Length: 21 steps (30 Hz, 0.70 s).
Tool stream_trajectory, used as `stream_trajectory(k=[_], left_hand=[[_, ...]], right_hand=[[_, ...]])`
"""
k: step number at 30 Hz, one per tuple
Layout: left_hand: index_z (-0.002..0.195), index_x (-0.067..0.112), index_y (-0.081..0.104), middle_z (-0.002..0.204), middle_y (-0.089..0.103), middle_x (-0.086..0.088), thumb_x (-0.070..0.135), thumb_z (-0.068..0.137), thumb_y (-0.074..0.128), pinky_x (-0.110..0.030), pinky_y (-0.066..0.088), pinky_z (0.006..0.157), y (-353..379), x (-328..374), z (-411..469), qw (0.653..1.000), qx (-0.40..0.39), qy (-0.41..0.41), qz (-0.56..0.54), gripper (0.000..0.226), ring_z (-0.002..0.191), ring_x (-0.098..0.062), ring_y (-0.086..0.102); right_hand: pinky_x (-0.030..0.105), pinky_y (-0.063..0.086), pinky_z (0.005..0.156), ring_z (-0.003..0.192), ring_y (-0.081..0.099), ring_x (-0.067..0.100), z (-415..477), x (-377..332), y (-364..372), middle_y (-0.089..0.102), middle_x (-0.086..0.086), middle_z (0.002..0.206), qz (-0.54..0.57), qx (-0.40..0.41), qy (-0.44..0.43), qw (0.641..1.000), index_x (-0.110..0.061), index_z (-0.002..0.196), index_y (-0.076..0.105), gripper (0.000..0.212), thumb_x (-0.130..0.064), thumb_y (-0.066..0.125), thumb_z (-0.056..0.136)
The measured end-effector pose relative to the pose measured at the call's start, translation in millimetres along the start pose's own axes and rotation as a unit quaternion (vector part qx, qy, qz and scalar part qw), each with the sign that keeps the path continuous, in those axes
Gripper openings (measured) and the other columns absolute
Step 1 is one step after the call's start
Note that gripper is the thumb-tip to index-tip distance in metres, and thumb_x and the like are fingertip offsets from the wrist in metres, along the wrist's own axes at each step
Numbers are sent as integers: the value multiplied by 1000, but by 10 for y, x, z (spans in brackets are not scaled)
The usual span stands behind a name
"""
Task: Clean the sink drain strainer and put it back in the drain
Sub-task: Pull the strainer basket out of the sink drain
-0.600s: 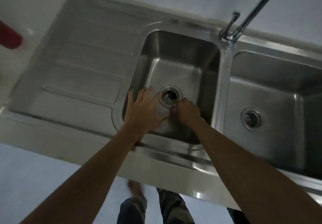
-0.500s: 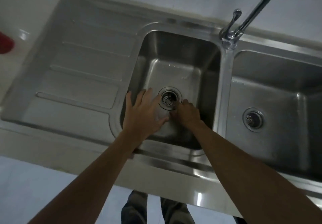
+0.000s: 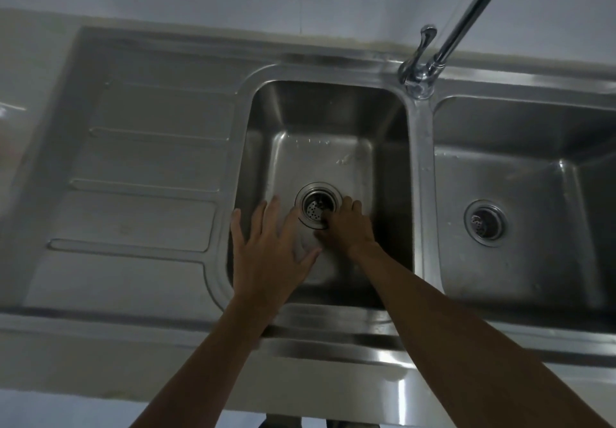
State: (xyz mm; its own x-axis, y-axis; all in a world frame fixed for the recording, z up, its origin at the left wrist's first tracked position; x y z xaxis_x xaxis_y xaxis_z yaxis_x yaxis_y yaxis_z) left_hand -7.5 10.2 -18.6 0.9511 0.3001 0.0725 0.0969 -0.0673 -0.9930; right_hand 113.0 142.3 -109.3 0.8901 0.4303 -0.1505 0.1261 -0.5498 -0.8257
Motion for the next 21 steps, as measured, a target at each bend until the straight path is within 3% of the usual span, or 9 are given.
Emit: stream_trajectory(k=[5,10,15,18,21], left_hand=[[158,26,34,162,40,-13,80,87,49,-62,16,123,-1,8,11,1000,5,-8,-3,90,148,-32,39],[159,27,32,163,37,-12,80,88,47,-62,16,123,-4,1,9,1000,7,-6,-6,89,150,-32,37],[158,28,32,164,37,-12,79,89,45,-62,15,123,-1,8,16,1000,9,-4,-8,87,150,-32,36],[158,28,33,165,35,-12,80,89,43,-61,14,123,1,-1,13,1000,2,-6,-7,87,151,-32,34],[157,27,36,166,33,-11,78,89,44,-60,13,124,14,-9,1,1000,1,-7,-2,85,152,-32,33]], right_hand=[[48,49,100,128,35,36,9,-31,-40,34,14,144,-11,51,-31,998,-25,127,66,47,-50,71,88],[47,47,105,138,33,33,62,-44,-102,25,3,163,-13,36,-74,996,-21,136,64,54,-42,75,88],[47,49,102,137,40,34,128,-51,-156,37,8,157,23,30,-82,996,-17,148,40,84,-33,86,79],[50,50,104,138,38,37,168,-53,-166,35,11,158,55,15,-84,995,-21,155,30,100,-26,90,75],[50,50,104,136,40,39,208,-38,-184,34,12,156,54,8,-86,995,-22,156,32,102,-28,91,74]])
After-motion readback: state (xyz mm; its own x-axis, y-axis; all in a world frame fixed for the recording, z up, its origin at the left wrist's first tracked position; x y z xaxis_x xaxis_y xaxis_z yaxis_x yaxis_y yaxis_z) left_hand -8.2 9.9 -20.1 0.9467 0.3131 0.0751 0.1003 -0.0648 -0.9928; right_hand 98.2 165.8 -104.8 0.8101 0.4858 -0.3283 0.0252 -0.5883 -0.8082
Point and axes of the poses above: each hand's wrist, its own z-axis towards the middle knuckle, its own y-axis out of the palm, x = y × z, the point moved 1 cm from there along z, towards the middle knuckle
